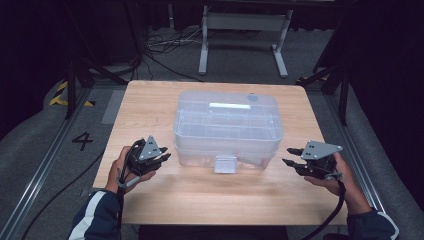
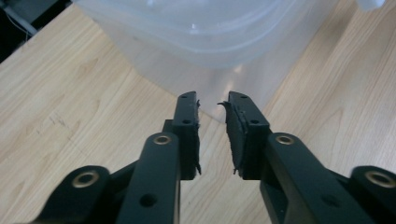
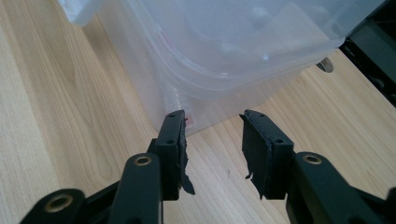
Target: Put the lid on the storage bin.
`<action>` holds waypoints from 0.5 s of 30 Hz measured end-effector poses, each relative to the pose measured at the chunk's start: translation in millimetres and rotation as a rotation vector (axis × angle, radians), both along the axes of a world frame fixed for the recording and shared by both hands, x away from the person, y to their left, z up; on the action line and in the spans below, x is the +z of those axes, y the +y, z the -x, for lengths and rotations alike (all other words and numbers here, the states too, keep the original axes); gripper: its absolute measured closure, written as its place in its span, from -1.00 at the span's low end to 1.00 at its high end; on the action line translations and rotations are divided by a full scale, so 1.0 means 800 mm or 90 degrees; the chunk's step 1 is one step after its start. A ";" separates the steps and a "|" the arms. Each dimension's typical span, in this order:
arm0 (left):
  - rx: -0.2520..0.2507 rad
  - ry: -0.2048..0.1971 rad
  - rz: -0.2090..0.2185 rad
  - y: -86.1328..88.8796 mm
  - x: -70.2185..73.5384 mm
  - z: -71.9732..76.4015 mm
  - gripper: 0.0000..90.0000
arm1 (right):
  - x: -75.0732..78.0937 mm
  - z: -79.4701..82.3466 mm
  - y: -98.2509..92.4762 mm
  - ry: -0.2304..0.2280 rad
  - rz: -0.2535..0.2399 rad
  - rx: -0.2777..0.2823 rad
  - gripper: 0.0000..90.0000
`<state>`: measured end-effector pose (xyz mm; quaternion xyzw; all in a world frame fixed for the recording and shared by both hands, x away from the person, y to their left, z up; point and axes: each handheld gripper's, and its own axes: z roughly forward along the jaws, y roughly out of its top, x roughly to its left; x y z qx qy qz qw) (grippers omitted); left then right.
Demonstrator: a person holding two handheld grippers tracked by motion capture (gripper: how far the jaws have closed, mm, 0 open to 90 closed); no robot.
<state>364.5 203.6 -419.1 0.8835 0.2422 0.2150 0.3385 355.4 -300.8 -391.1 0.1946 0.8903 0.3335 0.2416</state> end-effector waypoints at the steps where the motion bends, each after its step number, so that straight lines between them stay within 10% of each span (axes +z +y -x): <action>1: 0.004 0.001 -0.002 0.001 -0.001 0.001 0.57 | -0.001 0.001 -0.002 -0.004 0.001 0.002 0.32; 15: 0.029 0.017 -0.032 0.030 -0.019 0.012 0.14 | -0.012 0.005 -0.024 0.000 0.024 -0.024 0.12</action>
